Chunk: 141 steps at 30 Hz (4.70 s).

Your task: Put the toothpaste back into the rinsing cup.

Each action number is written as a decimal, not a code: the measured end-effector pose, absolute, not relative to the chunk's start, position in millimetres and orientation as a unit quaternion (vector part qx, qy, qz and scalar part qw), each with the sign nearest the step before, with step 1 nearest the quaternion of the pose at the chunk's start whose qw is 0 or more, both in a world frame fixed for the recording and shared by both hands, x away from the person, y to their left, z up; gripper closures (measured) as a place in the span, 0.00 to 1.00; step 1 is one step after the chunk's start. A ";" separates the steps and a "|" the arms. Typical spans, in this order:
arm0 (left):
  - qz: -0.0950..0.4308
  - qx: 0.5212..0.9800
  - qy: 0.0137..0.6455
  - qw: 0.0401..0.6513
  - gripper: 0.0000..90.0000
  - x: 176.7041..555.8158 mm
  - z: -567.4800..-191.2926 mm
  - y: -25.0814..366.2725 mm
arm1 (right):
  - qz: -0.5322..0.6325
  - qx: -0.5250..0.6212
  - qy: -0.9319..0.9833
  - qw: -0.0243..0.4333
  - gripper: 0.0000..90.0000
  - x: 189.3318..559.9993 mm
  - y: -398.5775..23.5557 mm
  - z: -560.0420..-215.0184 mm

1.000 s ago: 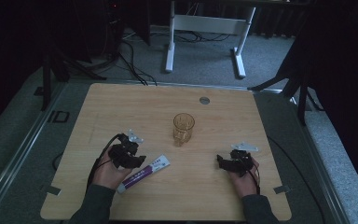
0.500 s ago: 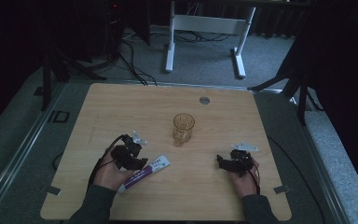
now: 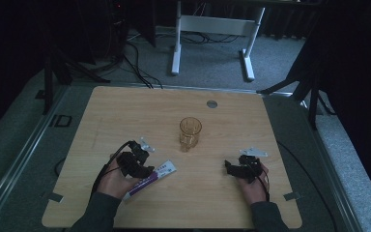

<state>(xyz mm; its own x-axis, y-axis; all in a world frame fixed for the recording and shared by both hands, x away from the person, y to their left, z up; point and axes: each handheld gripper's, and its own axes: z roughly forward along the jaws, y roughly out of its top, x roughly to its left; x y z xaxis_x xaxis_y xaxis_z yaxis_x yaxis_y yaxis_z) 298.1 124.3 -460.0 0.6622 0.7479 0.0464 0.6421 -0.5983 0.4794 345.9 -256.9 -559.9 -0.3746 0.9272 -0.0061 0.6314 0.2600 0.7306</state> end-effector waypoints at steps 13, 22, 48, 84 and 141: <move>0.116 0.890 0.389 0.206 0.60 296.4 -458.6 122.4 | 0.329 0.512 0.761 0.225 0.23 345.9 -256.8 -560.0; 0.112 0.894 0.386 0.199 0.60 297.1 -459.3 121.2 | 0.329 0.512 0.761 0.225 0.23 345.9 -256.8 -559.9; 0.109 0.905 0.373 0.174 0.60 296.2 -464.4 115.1 | 0.329 0.512 0.761 0.225 0.23 345.9 -256.8 -559.9; 0.094 0.928 0.342 0.114 0.60 301.1 -477.3 102.6 | 0.329 0.512 0.761 0.225 0.23 345.9 -256.8 -559.9; 0.038 0.941 0.335 0.031 0.66 321.3 -514.0 84.7 | 0.329 0.512 0.761 0.225 0.23 345.9 -256.8 -559.9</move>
